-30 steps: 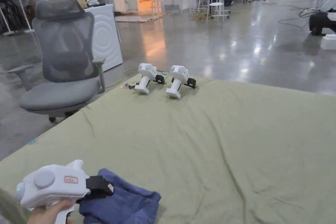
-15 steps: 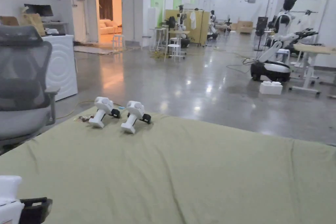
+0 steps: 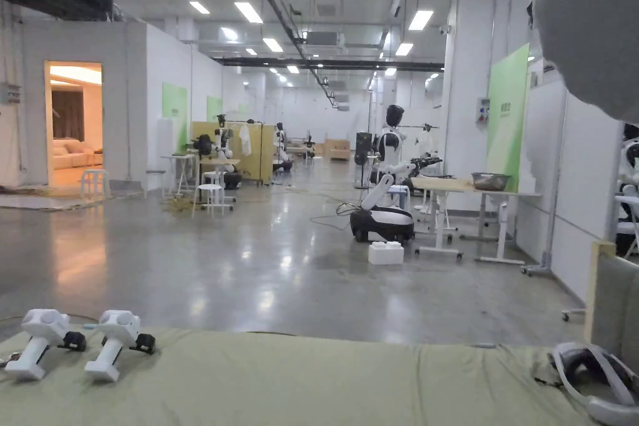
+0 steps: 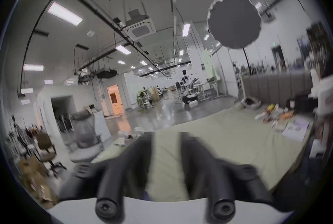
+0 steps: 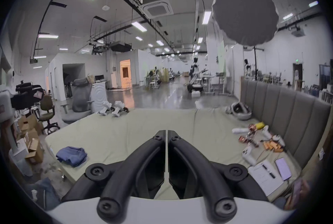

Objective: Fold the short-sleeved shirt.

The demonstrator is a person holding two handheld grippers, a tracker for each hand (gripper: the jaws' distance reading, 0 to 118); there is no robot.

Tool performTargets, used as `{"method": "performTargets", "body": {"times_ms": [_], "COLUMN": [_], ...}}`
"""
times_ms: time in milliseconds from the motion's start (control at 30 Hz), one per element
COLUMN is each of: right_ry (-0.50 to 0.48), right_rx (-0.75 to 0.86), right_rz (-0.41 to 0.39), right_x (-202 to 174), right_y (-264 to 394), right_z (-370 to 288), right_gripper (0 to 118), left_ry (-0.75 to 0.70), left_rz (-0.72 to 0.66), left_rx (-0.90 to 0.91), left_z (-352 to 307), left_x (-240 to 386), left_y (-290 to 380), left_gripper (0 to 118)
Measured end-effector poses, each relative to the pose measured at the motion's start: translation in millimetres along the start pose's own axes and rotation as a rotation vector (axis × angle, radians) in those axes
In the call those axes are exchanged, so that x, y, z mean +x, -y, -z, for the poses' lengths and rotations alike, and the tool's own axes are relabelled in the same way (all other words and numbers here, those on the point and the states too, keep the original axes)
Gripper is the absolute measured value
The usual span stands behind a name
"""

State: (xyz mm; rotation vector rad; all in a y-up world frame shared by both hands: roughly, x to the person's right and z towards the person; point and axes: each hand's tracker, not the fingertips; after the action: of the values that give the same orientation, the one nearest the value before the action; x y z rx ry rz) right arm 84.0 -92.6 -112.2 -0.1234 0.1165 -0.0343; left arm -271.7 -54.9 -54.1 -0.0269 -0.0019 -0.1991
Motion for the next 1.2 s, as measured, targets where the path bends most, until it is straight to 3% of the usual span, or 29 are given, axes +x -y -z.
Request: {"method": "performTargets", "body": {"times_ms": [133, 233, 400, 1000, 1033, 1067, 1100, 1133, 1167, 1200], "right_ry": [0.097, 0.054, 0.069, 0.069, 0.071, 0.064, 0.051, 0.04, 0.037, 0.038], "right_rx": [0.005, 0.016, 0.037, 0.044, 0.046, 0.045, 0.04, 0.035, 0.036, 0.041], "right_rz": [-0.045, -0.022, 0.006, -0.046, -0.05, -0.051, -0.048, -0.043, -0.04, -0.038], "right_x": [0.2, 4.1, 4.1, -5.5, -6.2, -6.2, -6.1, -6.5, -7.2, -8.6], "right_y": [-1.7, 1.2, -0.2, -6.0, -6.3, -6.8, -7.5, -7.5, -7.5, -7.1], "right_z": [-9.5, -17.1, -13.1, -10.6, -11.3, -11.9, -12.6, -13.0, -13.5, -14.3], "right_gripper": [4, 4, 4, 4, 5, 10, 21, 29, 42, 72], "left_ry": [0.043, 0.0, 0.007, 0.025, 0.06, 0.076, 0.074, 0.076, 0.079, 0.078], "left_rz": [-0.12, -0.101, -0.124, -0.149, -0.174, -0.187, -0.191, -0.196, -0.2, -0.202], "left_rx": [0.017, 0.032, 0.033, 0.023, -0.002, -0.006, 0.002, -0.002, -0.018, -0.005], "left_z": [-1.8, -8.0, -6.7, -6.2, -2.9, -2.7, -3.8, -3.6, -3.3, -6.0], "left_x": [3.6, 11.4, 11.3, 7.5, 2.5, 0.6, 0.4, 0.9, 1.5, 1.5], "left_y": [-1.9, 5.0, 5.3, 5.0, 4.9, 5.8, 7.6, 7.5, 4.5, 6.4], "left_gripper": [3, 2, 1, 2, 11, 36, 80, 94, 94, 94]}}
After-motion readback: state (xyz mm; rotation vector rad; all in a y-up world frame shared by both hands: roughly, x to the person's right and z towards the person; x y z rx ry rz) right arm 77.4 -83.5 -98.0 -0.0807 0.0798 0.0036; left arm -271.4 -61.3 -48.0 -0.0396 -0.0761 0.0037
